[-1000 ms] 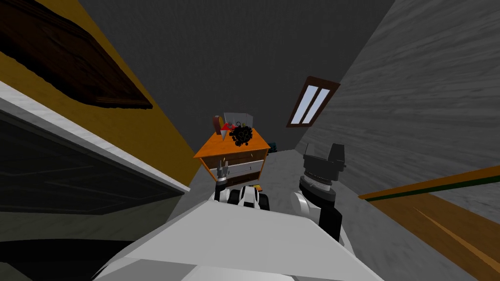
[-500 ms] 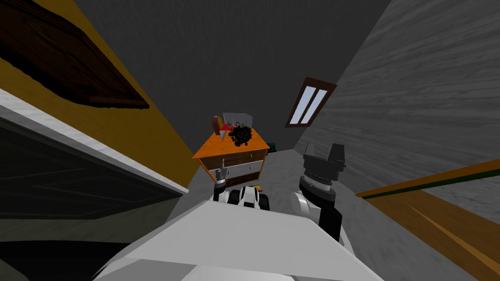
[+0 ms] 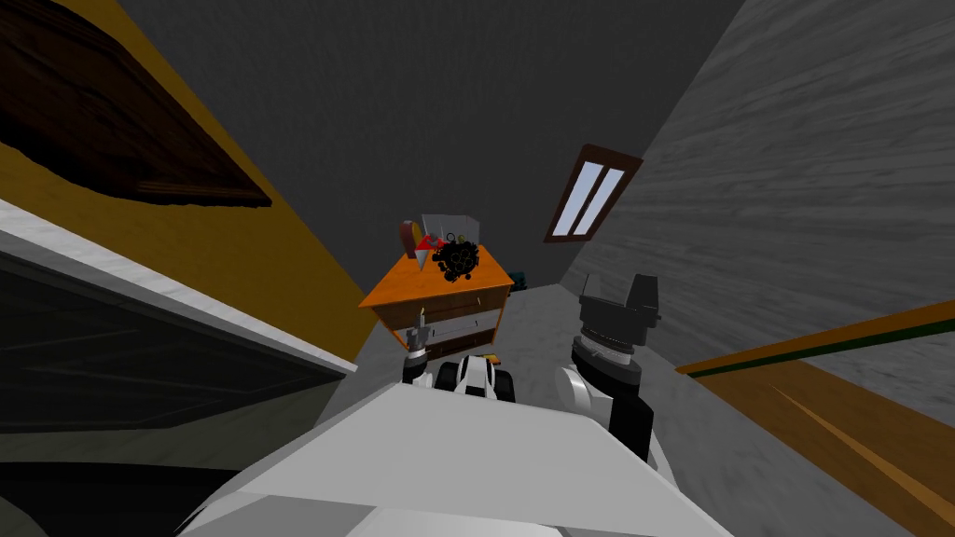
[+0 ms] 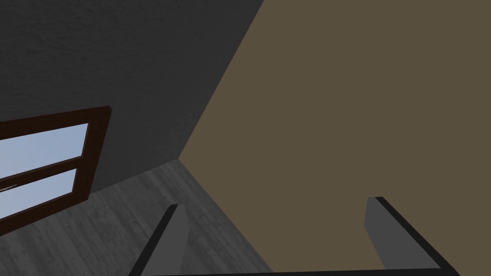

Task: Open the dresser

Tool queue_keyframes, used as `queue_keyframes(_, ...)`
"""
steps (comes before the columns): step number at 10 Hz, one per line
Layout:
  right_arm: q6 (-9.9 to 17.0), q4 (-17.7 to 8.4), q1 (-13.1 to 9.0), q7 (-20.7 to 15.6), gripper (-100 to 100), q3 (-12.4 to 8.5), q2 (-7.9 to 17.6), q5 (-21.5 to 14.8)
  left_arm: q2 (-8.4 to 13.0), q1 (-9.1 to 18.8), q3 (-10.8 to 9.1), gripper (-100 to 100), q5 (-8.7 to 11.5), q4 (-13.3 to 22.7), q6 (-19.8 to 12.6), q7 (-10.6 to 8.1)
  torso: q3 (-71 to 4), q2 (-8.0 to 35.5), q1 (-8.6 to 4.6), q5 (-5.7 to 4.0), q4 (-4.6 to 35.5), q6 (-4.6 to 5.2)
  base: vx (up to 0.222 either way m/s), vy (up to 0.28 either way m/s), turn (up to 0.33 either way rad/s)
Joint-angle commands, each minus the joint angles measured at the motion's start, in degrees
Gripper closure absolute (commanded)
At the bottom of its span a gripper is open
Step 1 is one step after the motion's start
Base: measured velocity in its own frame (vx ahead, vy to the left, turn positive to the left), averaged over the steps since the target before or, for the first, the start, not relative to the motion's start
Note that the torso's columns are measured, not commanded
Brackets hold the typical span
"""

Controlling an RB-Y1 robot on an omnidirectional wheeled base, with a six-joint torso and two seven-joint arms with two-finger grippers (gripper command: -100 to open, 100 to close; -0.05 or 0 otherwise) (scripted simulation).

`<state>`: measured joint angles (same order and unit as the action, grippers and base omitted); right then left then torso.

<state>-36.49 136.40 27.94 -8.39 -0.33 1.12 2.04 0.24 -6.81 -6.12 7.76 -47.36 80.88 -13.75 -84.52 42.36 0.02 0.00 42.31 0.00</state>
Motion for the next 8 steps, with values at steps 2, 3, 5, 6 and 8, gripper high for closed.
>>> queue_keyframes(2, 0.0, 0.0, 0.0, 0.0, 0, 0.0, 0.0, 0.0, 5.7, 0.1, -0.02, -100, 0.0, 0.0, -0.6, 0.41, -0.1, -0.2, 0.06, 0.06, -0.1, 0.04, -0.006, -0.029, 0.0)
queue_keyframes(3, 0.0, 0.0, 0.0, 0.0, 0, 0.0, 0.0, 0.0, 6.8, 0.2, -0.04, -100, -0.1, 0.0, -0.7, 0.53, -0.1, -0.2, 0.01, 0.03, -0.1, 0.02, 0.004, -0.033, 0.004)
queue_keyframes(5, 0.0, 0.0, 0.0, 0.0, 0, 0.0, 0.0, 0.0, 9.1, 0.4, -0.13, -100, -0.1, 0.0, -1.3, 1.02, -0.1, -0.1, -0.08, -0.02, 0.0, 0.0, 0.008, -0.057, 0.01)
queue_keyframes(6, 0.0, 0.0, 0.0, 0.0, 0, 0.0, 0.0, 0.0, 8.3, 0.8, -0.33, -100, 0.0, -0.3, -1.7, 1.75, -0.1, -0.1, -0.1, -0.05, 0.0, 0.04, -0.002, -0.114, 0.018)
queue_keyframes(8, 0.0, 0.0, 0.0, 0.0, 0, 0.0, 0.0, 0.0, 7.5, 1.0, -0.52, -100, 0.0, -0.6, -1.9, 2.38, -0.1, -0.2, -0.23, -0.07, 0.0, 0.03, 0.025, -0.144, 0.019)
